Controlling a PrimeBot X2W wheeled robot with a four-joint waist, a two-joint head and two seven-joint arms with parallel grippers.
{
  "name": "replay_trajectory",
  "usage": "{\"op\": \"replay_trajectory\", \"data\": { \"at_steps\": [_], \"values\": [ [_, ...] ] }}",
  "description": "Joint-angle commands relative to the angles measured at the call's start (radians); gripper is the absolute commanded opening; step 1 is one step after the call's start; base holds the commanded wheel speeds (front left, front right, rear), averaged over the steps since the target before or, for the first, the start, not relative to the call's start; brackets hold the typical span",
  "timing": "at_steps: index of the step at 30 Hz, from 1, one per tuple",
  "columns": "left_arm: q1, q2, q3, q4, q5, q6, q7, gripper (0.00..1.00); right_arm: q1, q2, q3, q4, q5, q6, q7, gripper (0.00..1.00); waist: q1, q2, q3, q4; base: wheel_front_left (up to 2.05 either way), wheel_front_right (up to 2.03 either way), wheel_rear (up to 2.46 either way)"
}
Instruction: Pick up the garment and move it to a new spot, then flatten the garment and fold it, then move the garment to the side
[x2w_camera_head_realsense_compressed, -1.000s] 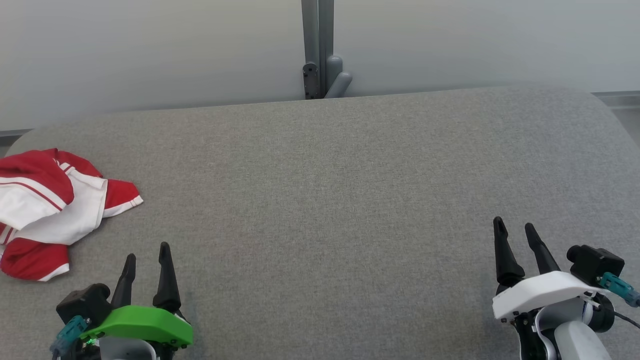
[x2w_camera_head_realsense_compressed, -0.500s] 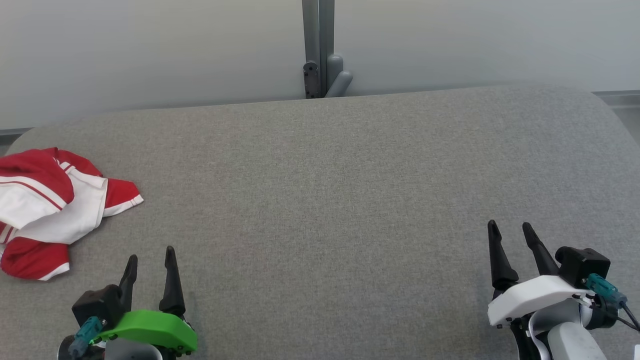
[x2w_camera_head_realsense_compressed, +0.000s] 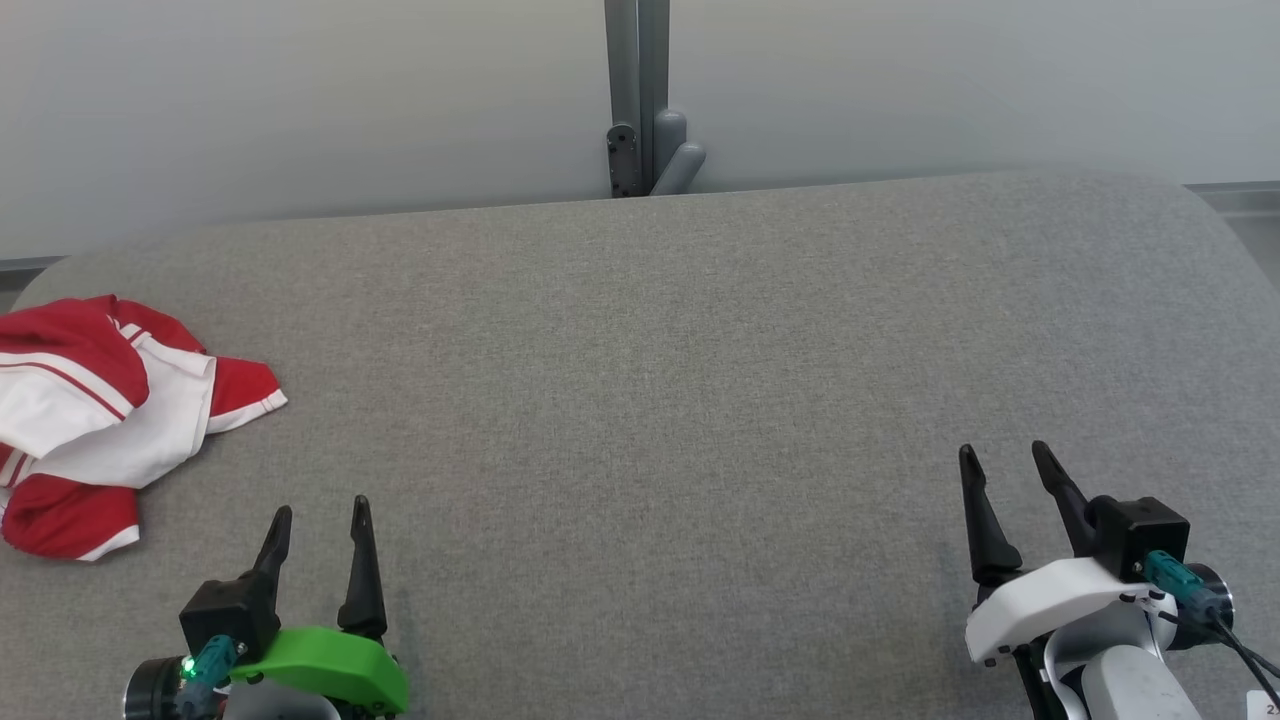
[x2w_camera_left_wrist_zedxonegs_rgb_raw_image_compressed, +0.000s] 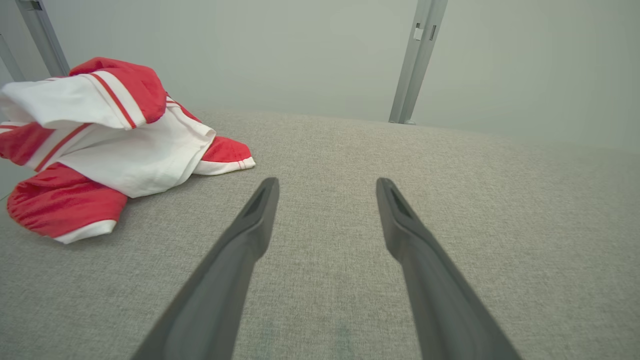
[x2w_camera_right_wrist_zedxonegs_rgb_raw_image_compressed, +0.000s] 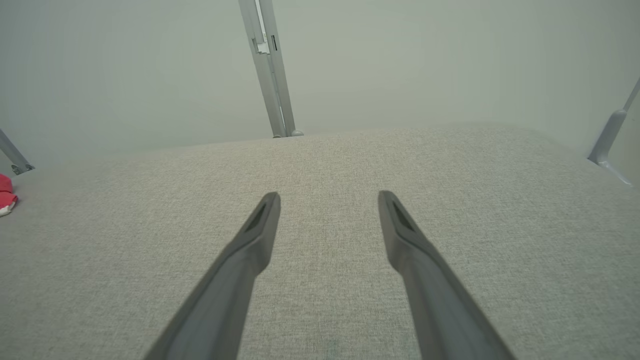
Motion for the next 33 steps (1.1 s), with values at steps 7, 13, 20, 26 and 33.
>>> {"op": "replay_trajectory", "data": {
  "at_steps": [7,13,20,26,33],
  "values": [
    [0.011,0.007,-0.003,-0.002,0.064,0.011,-0.022,1.00,-0.007,-0.005,-0.007,0.001,-0.074,0.000,-0.022,1.00,0.0000,0.0076,0.000,0.004,0.00,0.00,0.00],
    [0.015,0.007,-0.006,-0.001,0.097,0.016,-0.031,1.00,-0.006,-0.006,-0.008,0.004,-0.105,0.000,-0.031,1.00,0.0000,0.0079,0.001,0.008,0.00,0.00,0.00],
    [0.013,0.008,-0.008,-0.004,0.128,0.020,-0.039,1.00,-0.004,-0.005,0.015,-0.006,-0.145,0.000,-0.040,1.00,0.0000,0.0083,0.005,0.034,0.00,0.00,0.00],
    [0.012,0.007,-0.004,0.000,0.111,0.030,-0.038,1.00,-0.010,-0.005,0.061,-0.013,-0.125,0.000,-0.039,1.00,0.0000,0.0083,0.011,0.105,0.00,0.00,0.00],
    [0.022,0.007,0.012,0.008,0.108,0.034,-0.038,1.00,-0.016,-0.006,0.104,-0.011,-0.123,0.000,-0.039,1.00,0.0000,0.0083,0.022,0.296,0.00,0.00,0.00]
  ]
}}
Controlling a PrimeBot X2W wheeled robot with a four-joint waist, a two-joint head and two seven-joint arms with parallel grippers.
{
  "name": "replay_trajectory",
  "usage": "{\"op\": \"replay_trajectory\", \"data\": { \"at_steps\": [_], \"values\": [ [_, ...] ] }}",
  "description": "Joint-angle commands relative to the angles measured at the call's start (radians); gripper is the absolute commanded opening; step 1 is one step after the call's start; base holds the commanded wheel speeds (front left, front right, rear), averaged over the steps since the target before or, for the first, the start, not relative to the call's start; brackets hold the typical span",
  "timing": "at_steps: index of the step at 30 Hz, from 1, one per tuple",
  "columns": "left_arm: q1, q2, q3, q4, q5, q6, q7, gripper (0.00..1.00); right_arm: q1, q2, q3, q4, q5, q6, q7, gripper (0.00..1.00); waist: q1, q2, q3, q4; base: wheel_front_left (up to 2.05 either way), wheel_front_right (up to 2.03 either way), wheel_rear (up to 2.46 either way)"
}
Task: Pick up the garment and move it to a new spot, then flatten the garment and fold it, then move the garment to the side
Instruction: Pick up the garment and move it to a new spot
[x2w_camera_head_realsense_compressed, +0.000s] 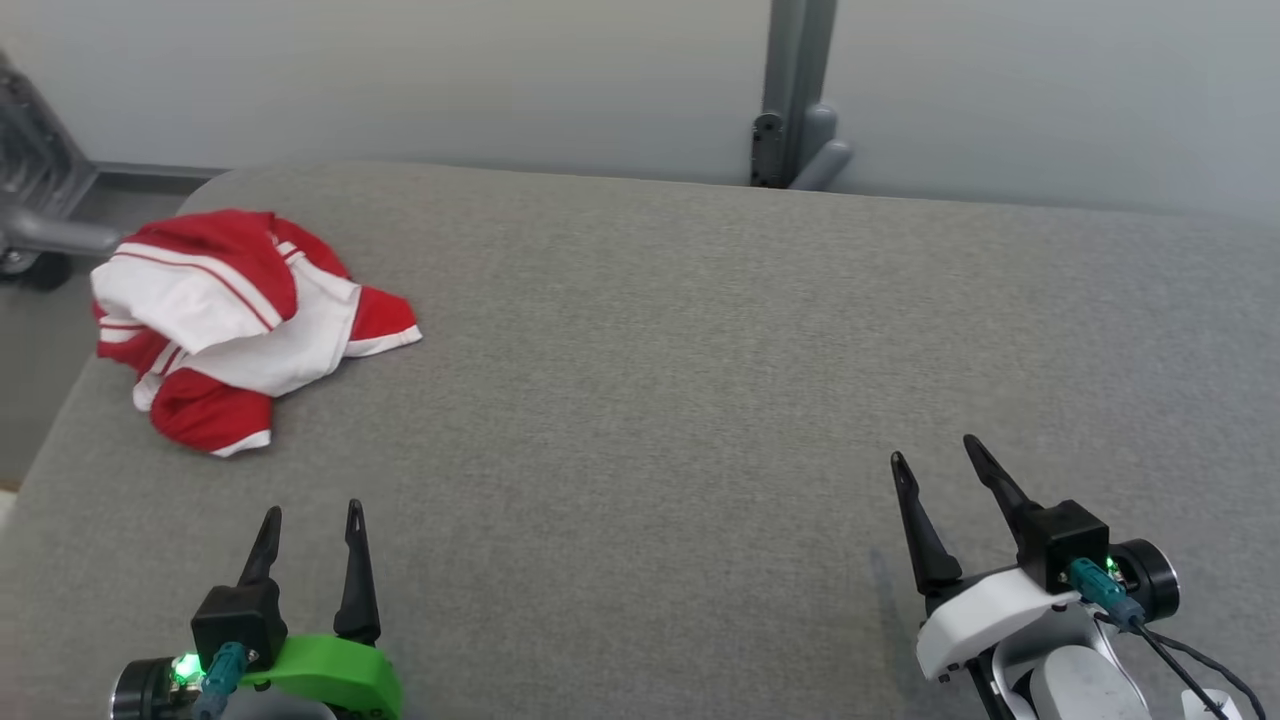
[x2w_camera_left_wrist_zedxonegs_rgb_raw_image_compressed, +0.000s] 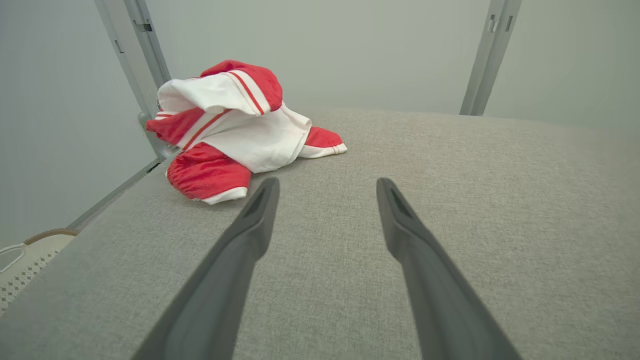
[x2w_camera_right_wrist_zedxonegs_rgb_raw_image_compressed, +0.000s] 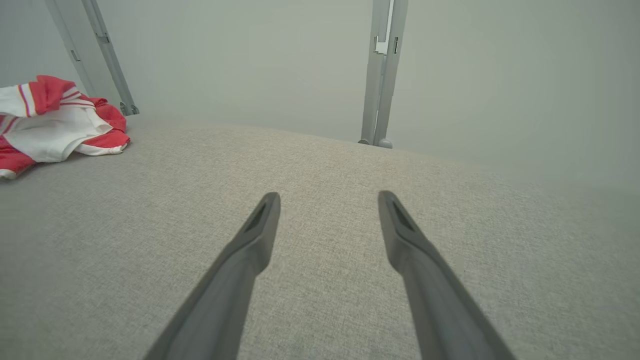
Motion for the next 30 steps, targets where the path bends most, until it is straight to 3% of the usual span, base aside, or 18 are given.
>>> {"op": "replay_trajectory", "data": {
  "at_steps": [1,10,23,30],
  "values": [
    [0.021,0.006,0.013,0.002,-0.004,0.004,-0.001,1.00,-0.016,-0.005,0.016,0.007,-0.006,-0.001,-0.003,1.00,0.0000,0.0083,0.011,0.142,0.00,0.00,0.00],
    [0.050,0.005,0.059,0.006,0.007,0.006,-0.001,1.00,-0.025,-0.005,0.048,0.027,0.031,-0.001,-0.003,1.00,0.0000,0.0083,0.016,0.355,0.00,0.00,0.00],
    [0.078,0.005,0.091,-0.020,-0.051,0.039,-0.001,1.00,-0.079,-0.025,0.096,0.066,0.072,-0.001,-0.003,1.00,0.0000,0.0083,0.070,0.374,0.00,0.00,0.00],
    [-0.021,0.006,0.073,0.027,-0.097,-0.017,-0.001,1.00,-0.070,-0.057,0.084,0.053,0.027,-0.001,-0.003,1.00,0.0000,0.0083,0.115,0.338,0.00,0.00,0.00]
  ]
}}
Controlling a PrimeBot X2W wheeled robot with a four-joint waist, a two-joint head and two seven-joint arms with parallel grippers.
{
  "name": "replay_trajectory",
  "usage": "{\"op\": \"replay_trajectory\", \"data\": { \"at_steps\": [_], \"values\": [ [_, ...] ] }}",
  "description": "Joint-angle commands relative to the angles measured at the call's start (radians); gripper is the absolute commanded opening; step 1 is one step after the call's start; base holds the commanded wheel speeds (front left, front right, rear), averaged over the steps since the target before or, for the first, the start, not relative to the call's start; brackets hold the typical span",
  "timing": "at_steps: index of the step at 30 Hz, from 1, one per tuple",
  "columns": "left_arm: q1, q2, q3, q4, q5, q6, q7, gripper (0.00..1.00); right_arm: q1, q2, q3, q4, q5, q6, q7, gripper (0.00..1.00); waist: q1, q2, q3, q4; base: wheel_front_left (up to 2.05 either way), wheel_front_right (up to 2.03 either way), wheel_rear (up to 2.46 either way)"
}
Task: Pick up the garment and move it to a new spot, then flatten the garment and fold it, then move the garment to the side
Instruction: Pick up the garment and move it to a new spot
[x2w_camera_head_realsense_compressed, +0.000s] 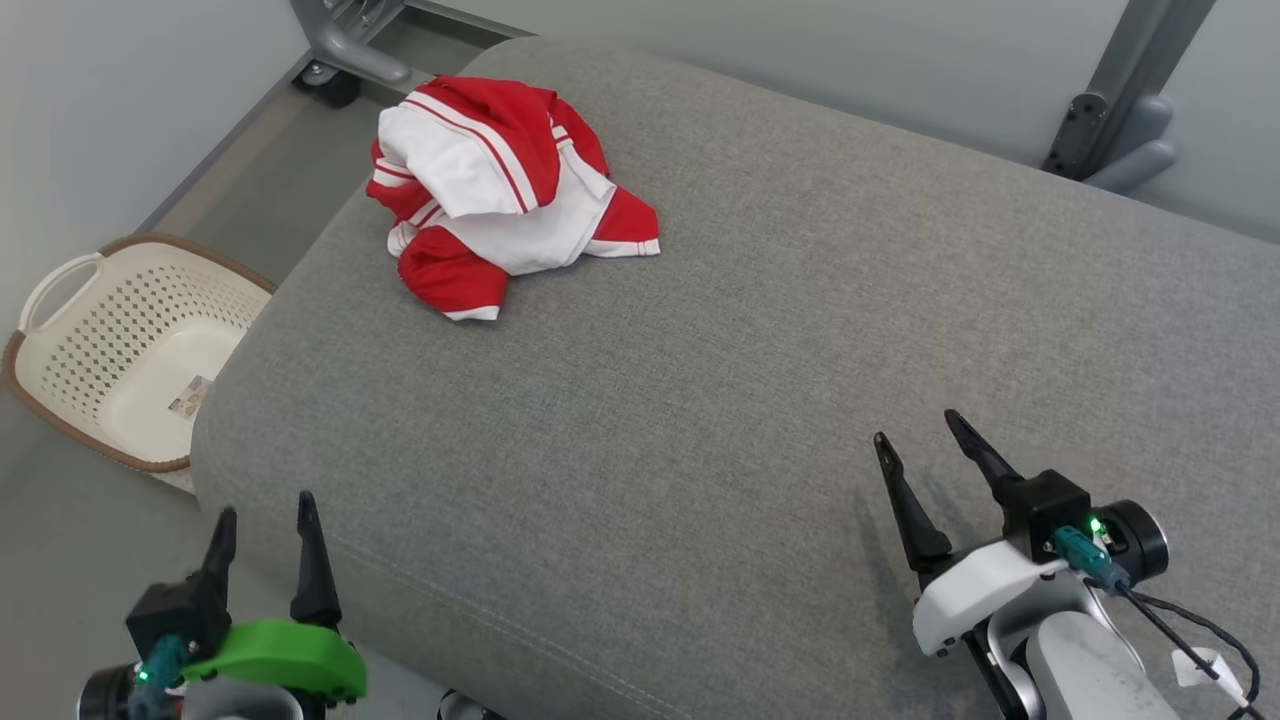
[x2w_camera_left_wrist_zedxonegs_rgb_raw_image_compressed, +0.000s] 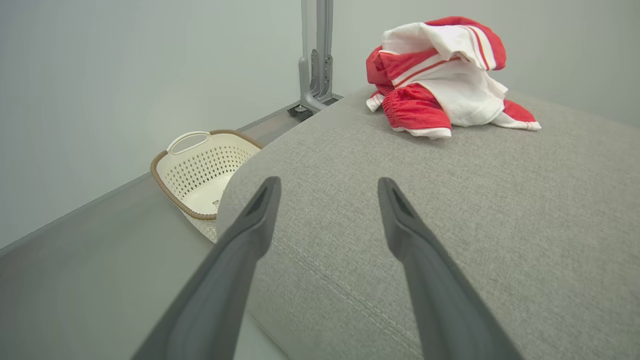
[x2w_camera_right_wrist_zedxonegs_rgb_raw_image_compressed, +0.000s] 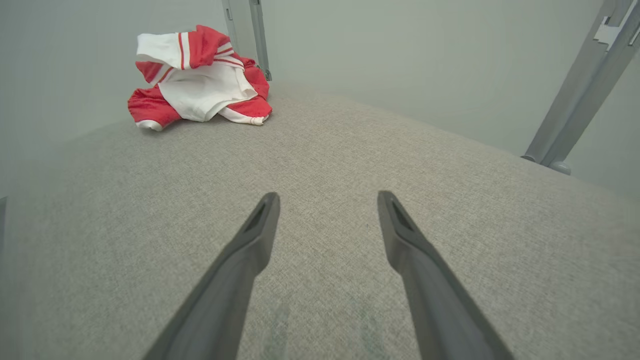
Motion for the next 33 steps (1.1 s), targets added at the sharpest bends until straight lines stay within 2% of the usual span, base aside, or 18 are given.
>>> {"op": "replay_trajectory", "data": {
  "at_steps": [1,5,8,15,24,28,33],
  "values": [
    [-0.038,0.004,0.009,0.009,-0.009,-0.011,0.000,1.00,-0.005,-0.011,0.005,-0.007,-0.005,-0.001,-0.003,1.00,0.0000,0.0083,0.041,-0.042,0.00,0.00,0.00],
    [-0.166,0.010,0.038,0.048,0.000,-0.038,0.000,1.00,-0.040,-0.045,0.020,-0.023,-0.005,-0.001,-0.003,1.00,0.0000,0.0083,0.105,-0.101,0.00,0.00,0.00],
    [-0.276,0.038,0.058,0.078,0.018,-0.054,0.000,1.00,-0.065,-0.069,0.028,-0.033,-0.003,-0.001,-0.003,1.00,0.0000,0.0083,0.150,-0.146,0.00,0.00,0.00],
    [-0.525,0.156,0.021,0.238,0.011,-0.084,0.000,1.00,-0.094,-0.092,0.025,-0.059,-0.012,-0.001,-0.003,1.00,0.0000,0.0083,0.227,-0.243,0.00,0.00,0.00],
    [-0.739,0.301,-0.140,0.459,-0.136,-0.083,0.037,1.00,-0.122,-0.082,0.014,-0.074,0.007,-0.001,-0.003,1.00,0.0000,0.0083,0.320,-0.347,0.00,0.00,0.00],
    [-0.806,0.335,-0.147,0.548,-0.158,-0.084,0.045,1.00,-0.136,-0.077,-0.001,-0.079,0.009,-0.001,-0.003,1.00,0.0000,0.0083,0.361,-0.378,0.00,0.00,0.00],
    [-0.849,0.341,-0.146,0.627,-0.159,-0.068,0.041,1.00,-0.125,-0.065,-0.025,-0.077,0.012,-0.001,-0.003,1.00,0.0000,0.0083,0.373,-0.395,0.00,0.00,0.00]
  ]
}}
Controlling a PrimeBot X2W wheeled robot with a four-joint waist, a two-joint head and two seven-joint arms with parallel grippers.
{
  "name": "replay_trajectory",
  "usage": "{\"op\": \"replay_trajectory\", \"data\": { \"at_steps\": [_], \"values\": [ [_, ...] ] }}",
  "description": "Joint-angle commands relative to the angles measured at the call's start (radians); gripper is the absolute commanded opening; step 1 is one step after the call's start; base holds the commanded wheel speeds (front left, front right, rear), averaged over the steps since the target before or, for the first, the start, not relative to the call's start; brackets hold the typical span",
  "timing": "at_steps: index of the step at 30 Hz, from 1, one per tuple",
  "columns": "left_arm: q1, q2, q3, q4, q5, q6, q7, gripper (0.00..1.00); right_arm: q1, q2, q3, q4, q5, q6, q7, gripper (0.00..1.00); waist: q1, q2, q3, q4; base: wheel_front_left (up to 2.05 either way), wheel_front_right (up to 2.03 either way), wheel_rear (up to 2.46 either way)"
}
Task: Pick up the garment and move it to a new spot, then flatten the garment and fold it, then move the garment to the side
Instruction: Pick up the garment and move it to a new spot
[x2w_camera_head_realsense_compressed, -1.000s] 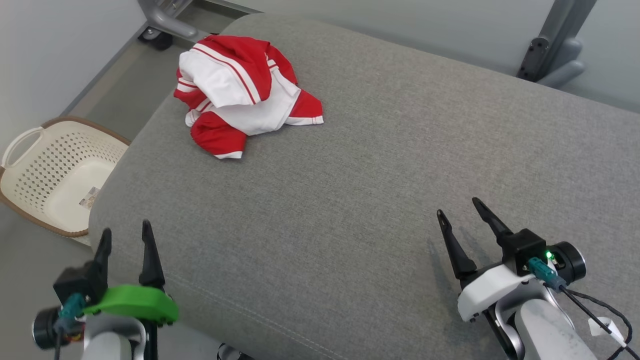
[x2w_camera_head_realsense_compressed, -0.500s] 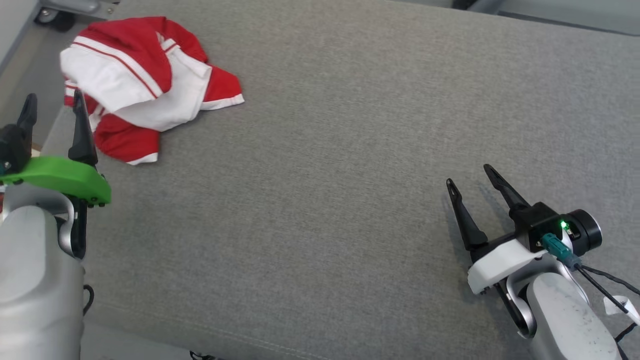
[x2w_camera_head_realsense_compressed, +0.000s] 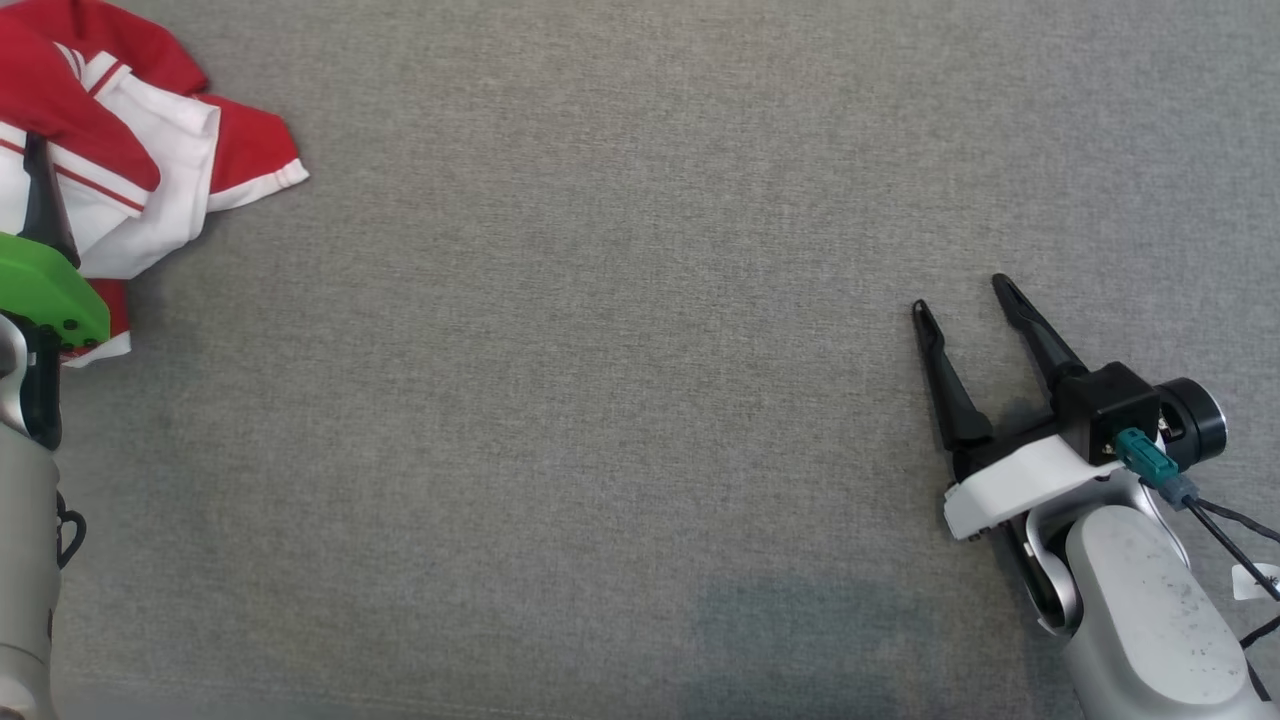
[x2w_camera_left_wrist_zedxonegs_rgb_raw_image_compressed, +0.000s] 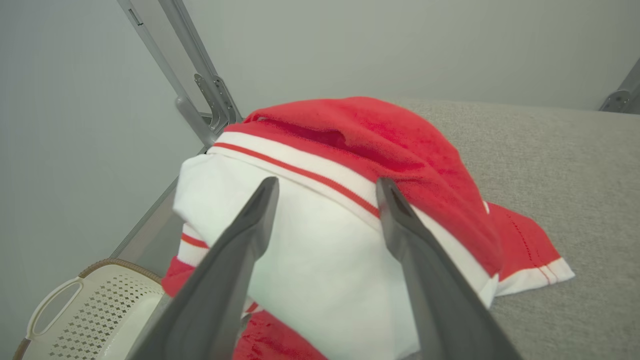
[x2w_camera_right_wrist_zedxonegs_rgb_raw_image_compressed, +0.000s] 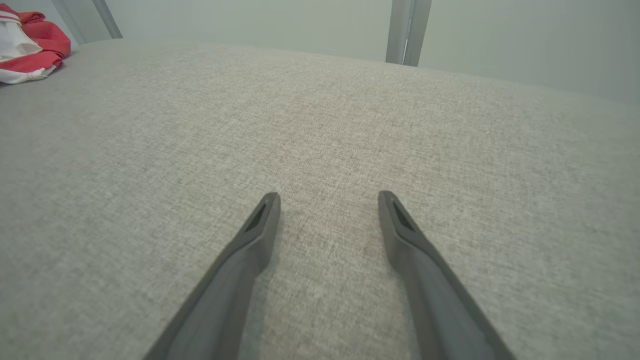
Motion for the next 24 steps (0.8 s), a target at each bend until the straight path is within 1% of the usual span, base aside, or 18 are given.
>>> {"op": "replay_trajectory", "data": {
  "at_steps": [1,4,5,6,11,16,18,20,24],
  "values": [
    [-0.019,0.004,-0.001,0.011,0.002,0.006,0.003,1.00,0.005,0.002,-0.004,0.010,0.004,-0.001,-0.001,1.00,-0.0001,0.0083,0.039,-0.040,0.00,0.00,0.00],
    [-0.037,0.000,-0.010,0.057,0.009,0.020,0.000,1.00,0.011,0.003,-0.010,0.017,0.000,-0.001,0.000,1.00,-0.0001,0.0083,0.040,-0.043,0.00,0.00,0.00],
    [-0.044,-0.002,-0.011,0.073,0.007,0.024,0.000,0.95,0.012,0.004,-0.011,0.020,-0.001,-0.001,0.000,1.00,-0.0001,0.0083,0.041,-0.043,0.00,0.00,0.00],
    [-0.050,-0.004,-0.011,0.084,0.005,0.030,-0.003,0.00,0.011,0.005,-0.011,0.023,-0.002,-0.001,0.001,1.00,-0.0001,0.0083,0.042,-0.042,0.00,0.00,0.00],
    [-0.069,-0.005,-0.014,0.135,0.001,0.040,-0.016,0.00,0.002,0.009,-0.009,0.037,-0.005,-0.001,0.002,1.00,-0.0001,0.0083,0.039,-0.042,0.00,0.00,0.00],
    [-0.065,0.000,-0.014,0.104,0.007,0.033,-0.041,0.00,0.016,0.020,-0.009,0.046,0.002,-0.001,0.001,1.00,-0.0001,0.0083,0.004,-0.041,0.00,0.00,0.00],
    [-0.053,0.002,-0.013,0.057,0.013,0.027,-0.046,0.00,0.024,0.030,-0.010,0.049,0.010,-0.001,0.001,1.00,-0.0001,0.0083,-0.022,-0.042,0.00,0.00,0.00],
    [-0.032,0.005,-0.005,-0.032,0.024,0.025,-0.045,0.00,0.030,0.039,-0.012,0.051,0.016,-0.001,0.000,1.00,-0.0001,0.0083,-0.052,-0.044,0.00,0.00,0.00],
    [0.037,-0.018,0.014,-0.219,0.044,0.011,-0.045,0.00,0.053,0.059,-0.012,0.061,0.030,-0.001,0.000,1.00,-0.0001,0.0083,-0.129,-0.053,0.00,0.00,0.00]
  ]
}}
